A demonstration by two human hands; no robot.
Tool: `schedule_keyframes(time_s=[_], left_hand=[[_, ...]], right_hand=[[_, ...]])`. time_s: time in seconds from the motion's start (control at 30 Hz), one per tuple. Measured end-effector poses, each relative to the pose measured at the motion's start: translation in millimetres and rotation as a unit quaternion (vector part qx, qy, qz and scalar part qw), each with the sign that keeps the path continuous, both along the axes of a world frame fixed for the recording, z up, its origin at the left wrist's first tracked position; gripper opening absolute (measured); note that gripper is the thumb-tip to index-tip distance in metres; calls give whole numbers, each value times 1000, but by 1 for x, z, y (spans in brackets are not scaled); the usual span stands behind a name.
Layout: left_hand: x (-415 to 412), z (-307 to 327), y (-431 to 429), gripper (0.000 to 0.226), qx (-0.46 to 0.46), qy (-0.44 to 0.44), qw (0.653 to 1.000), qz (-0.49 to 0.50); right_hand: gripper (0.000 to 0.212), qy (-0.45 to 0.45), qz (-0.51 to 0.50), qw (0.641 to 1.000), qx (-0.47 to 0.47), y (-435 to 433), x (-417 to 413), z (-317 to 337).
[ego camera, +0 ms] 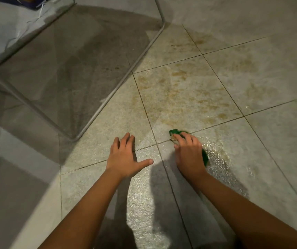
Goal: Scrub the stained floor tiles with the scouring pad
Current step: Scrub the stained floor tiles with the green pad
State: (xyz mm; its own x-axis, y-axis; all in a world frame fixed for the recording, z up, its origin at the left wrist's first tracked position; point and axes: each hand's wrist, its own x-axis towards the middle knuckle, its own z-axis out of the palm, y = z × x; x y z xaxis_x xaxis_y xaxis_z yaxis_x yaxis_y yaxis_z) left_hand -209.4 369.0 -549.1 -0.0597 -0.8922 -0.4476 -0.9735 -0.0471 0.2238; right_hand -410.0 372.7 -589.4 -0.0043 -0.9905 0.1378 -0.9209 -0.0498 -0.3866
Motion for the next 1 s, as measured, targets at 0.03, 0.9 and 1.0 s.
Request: schedule_keyframes(time_s=[0.03, 0.9, 1.0], left_hand=[[-2, 1, 1, 115, 4, -13, 1000, -15], [-25, -5, 15, 108, -63, -34, 988, -139], [-39, -7, 17, 103, -69, -17, 986, -149]], right_hand=[[31, 0, -26, 1000, 2, 4, -2, -2], [30, -9, -34, 999, -22, 45, 1, -7], [33, 24, 24, 999, -32, 37, -2, -8]])
